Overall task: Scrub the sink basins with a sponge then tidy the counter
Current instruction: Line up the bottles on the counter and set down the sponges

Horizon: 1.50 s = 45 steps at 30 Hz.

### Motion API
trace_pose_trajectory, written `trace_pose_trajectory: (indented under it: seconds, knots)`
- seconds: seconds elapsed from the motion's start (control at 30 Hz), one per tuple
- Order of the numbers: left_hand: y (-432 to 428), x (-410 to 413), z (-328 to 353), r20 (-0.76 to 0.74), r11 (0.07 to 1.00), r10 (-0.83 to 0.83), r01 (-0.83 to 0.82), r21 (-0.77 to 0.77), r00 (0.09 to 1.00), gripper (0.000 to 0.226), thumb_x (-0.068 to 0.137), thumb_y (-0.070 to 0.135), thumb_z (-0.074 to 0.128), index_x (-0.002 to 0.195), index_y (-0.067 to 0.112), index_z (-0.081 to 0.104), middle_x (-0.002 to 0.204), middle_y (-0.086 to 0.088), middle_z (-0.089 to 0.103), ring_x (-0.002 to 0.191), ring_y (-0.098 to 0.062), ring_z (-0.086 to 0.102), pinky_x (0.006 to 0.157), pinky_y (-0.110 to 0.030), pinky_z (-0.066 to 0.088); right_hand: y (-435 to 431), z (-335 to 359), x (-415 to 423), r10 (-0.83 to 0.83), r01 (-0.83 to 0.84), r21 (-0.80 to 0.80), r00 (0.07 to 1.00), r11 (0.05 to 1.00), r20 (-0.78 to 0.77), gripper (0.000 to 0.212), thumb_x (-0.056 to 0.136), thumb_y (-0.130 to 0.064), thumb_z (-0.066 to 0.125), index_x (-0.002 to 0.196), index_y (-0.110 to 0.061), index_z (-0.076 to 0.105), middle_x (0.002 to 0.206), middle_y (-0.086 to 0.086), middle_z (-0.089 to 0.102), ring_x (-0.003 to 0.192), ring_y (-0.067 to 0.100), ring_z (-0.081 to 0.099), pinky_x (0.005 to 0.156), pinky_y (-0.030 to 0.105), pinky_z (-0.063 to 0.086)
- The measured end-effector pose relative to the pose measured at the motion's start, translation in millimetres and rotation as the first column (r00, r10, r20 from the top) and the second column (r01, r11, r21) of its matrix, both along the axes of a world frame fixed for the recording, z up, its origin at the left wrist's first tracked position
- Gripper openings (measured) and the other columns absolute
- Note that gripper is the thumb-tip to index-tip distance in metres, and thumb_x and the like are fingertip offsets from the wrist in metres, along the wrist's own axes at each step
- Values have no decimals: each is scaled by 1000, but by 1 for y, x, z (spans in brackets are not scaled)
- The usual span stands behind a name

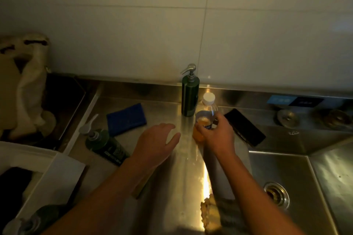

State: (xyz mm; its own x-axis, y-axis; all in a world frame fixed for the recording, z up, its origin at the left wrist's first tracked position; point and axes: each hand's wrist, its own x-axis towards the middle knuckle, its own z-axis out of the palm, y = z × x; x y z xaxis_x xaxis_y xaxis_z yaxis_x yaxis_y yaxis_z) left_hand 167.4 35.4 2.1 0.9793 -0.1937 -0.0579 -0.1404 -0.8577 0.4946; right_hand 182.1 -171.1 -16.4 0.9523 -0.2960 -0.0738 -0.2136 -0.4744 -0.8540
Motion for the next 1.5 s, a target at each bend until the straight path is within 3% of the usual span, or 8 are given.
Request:
trace_pose_trajectory:
  seconds: [0.13, 0.27, 0.43, 0.6, 0.8, 1.1, 1.27, 1.5]
  knots:
    - [-5, 34, -15, -51, 996, 26, -30, -84, 998, 50, 98, 56, 43, 139, 30, 51, 136, 8, 57, 121, -8, 51, 101, -25, 37, -9, 0, 41, -28, 29, 35, 1000, 999, -13, 45, 80, -34, 80, 117, -34, 53, 110, -15, 57, 102, 5, 54, 84, 25, 44]
    - [-8, 56, -28, -57, 996, 32, -36, -81, 998, 48, 98, 53, 45, 139, 29, 52, 137, 7, 57, 122, -9, 51, 101, -25, 36, -11, -9, 76, -54, 53, 45, 998, 998, 17, 55, 77, -39, 80, 126, -28, 56, 119, -9, 63, 109, 10, 60, 94, 34, 51]
    - [-8, 66, -32, -64, 994, 26, -33, -107, 998, 47, 99, 52, 44, 138, 28, 53, 133, 7, 58, 117, -9, 52, 97, -26, 39, -9, -12, 96, -63, 61, 73, 998, 995, 19, 43, 80, -28, 79, 114, -37, 53, 108, -17, 58, 94, -4, 54, 87, 26, 45]
    - [-9, 66, -32, -40, 994, 15, -19, -111, 999, 43, 99, 50, 45, 134, 27, 56, 127, 7, 61, 112, -9, 55, 98, -33, 44, -13, -14, 96, -52, 50, 87, 999, 995, 16, 54, 78, -30, 80, 126, -28, 55, 118, -10, 62, 104, 7, 58, 90, 29, 48]
    - [-11, 59, -29, -33, 997, 12, -15, -79, 999, 45, 100, 50, 44, 136, 26, 55, 130, 6, 60, 115, -9, 54, 99, -30, 41, -24, -18, 77, -32, 33, 30, 999, 999, -14, 60, 81, -40, 77, 134, -26, 51, 126, -6, 61, 114, 13, 58, 98, 42, 52]
    - [-12, 10, -5, -5, 1000, -8, 8, 6, 1000, 50, 99, 55, 39, 138, 25, 53, 135, 5, 58, 120, -13, 53, 103, -34, 41, -25, -16, 4, 52, -52, -1, 998, 999, -39, 62, 84, -50, 71, 139, -28, 50, 131, -4, 60, 119, 12, 56, 98, 36, 50]
    - [6, -43, 17, 31, 998, 66, -67, 9, 997, 70, 89, 67, 24, 132, 23, 58, 128, 2, 63, 113, -16, 58, 97, -35, 45, -4, 5, -31, 148, -148, -19, 989, 989, 13, 56, 88, -50, 66, 137, -28, 51, 130, -3, 61, 117, 14, 58, 95, 36, 52]
    - [51, -125, 47, 75, 972, 235, -236, -3, 969, 67, 88, 68, 29, 127, 23, 61, 118, 2, 66, 105, -18, 62, 92, -40, 50, 59, 22, -73, 332, -332, -35, 943, 943, -6, 55, 89, -51, 65, 138, -31, 50, 129, -7, 60, 109, 10, 57, 92, 31, 50]
